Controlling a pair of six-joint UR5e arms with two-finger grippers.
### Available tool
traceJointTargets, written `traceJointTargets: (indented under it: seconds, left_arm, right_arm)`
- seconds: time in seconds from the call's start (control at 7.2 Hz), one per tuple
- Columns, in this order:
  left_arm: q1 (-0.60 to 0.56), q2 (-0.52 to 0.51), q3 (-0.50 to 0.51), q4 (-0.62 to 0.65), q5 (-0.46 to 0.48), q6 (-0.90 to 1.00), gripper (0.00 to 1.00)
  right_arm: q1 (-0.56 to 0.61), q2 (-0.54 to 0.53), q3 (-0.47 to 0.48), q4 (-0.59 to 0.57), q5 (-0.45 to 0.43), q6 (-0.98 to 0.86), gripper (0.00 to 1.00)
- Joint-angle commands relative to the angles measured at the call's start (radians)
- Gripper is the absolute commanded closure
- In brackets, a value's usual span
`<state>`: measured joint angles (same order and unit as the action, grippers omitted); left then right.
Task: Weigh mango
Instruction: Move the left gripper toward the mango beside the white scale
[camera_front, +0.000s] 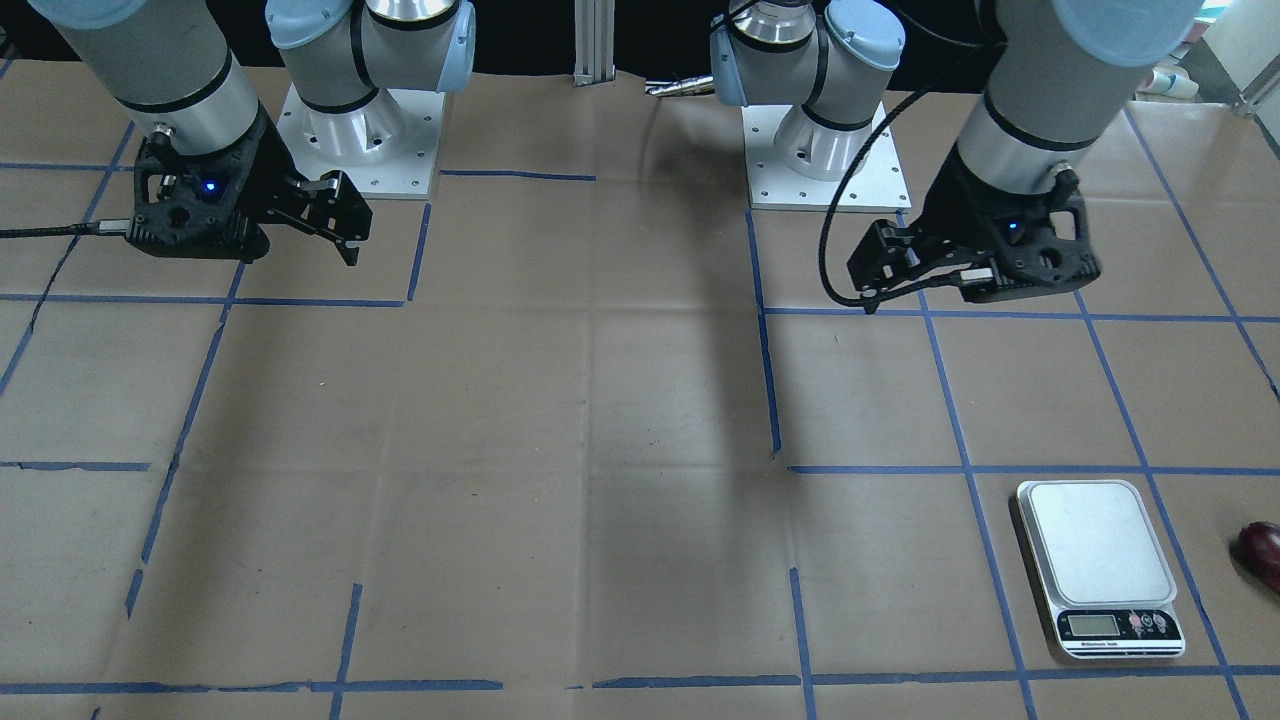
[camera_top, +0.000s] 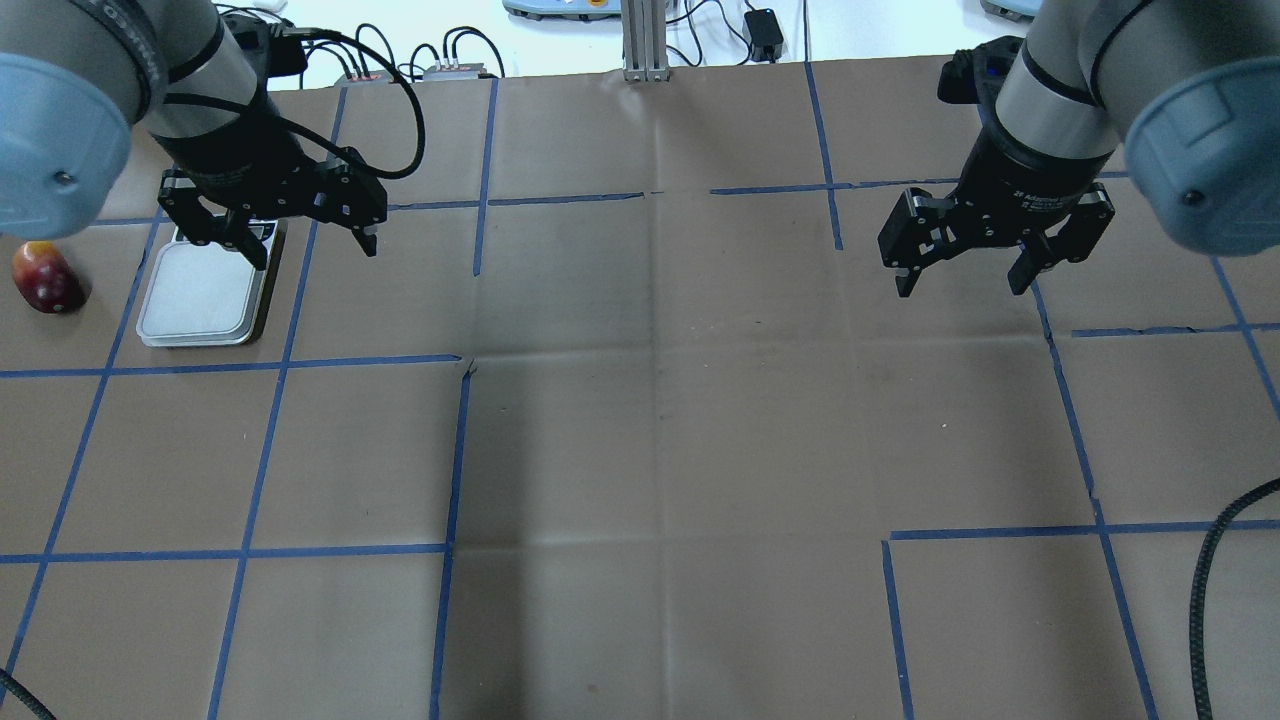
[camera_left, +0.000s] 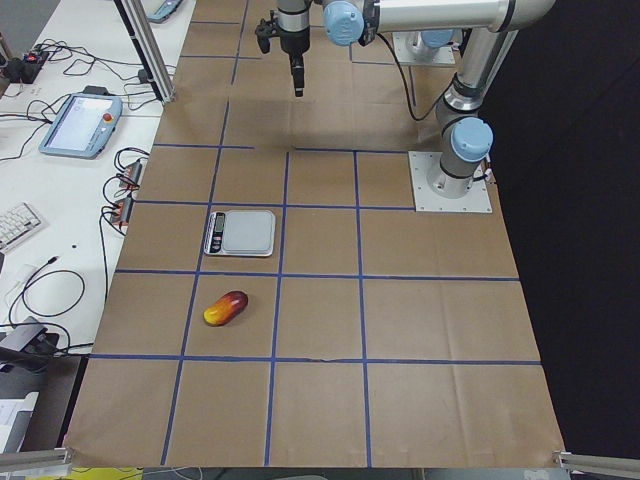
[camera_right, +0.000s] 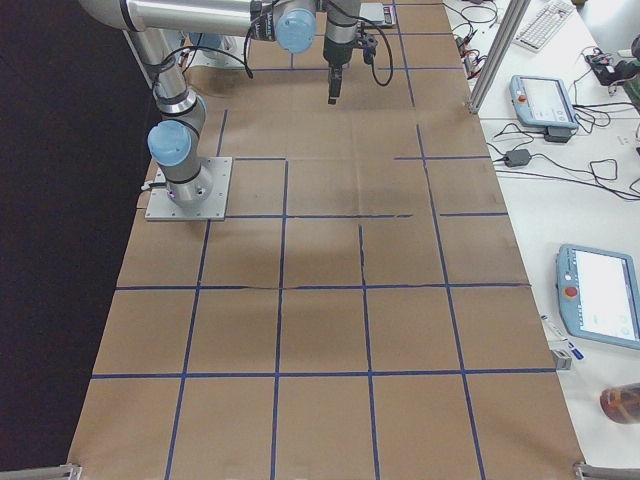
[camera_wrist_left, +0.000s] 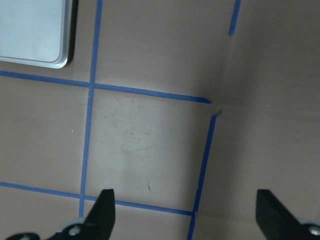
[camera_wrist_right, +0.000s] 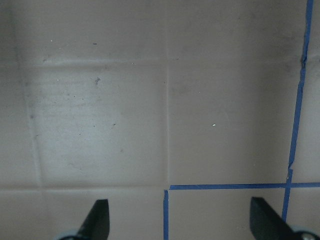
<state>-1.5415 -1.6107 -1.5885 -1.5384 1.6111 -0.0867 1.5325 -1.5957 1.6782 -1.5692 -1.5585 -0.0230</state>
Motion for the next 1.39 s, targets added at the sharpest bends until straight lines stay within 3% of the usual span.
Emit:
traceJointTargets:
  seconds: [0.0, 0.83, 0.97, 1.25]
  left_arm:
    - [-0.022, 0.008, -0.016, 0.000, -0.002, -0.010, 0.00]
    - [0.018, 0.003, -0.005, 0.000, 0.018, 0.033, 0.00]
    - [0.097, -0.012, -0.005, 0.015, 0.016, 0.155, 0.00]
    - [0.383, -0.117, 0.022, 0.047, 0.012, 0.330, 0.00]
  right_arm:
    - [0.000, 0.000, 0.000, 0.000, 0.000, 0.000, 0.00]
    - [0.000, 0.000, 0.000, 0.000, 0.000, 0.000, 0.00]
    - [0.000, 0.000, 0.000, 0.000, 0.000, 0.000, 0.00]
    - [0.000, 0.000, 0.000, 0.000, 0.000, 0.000, 0.00]
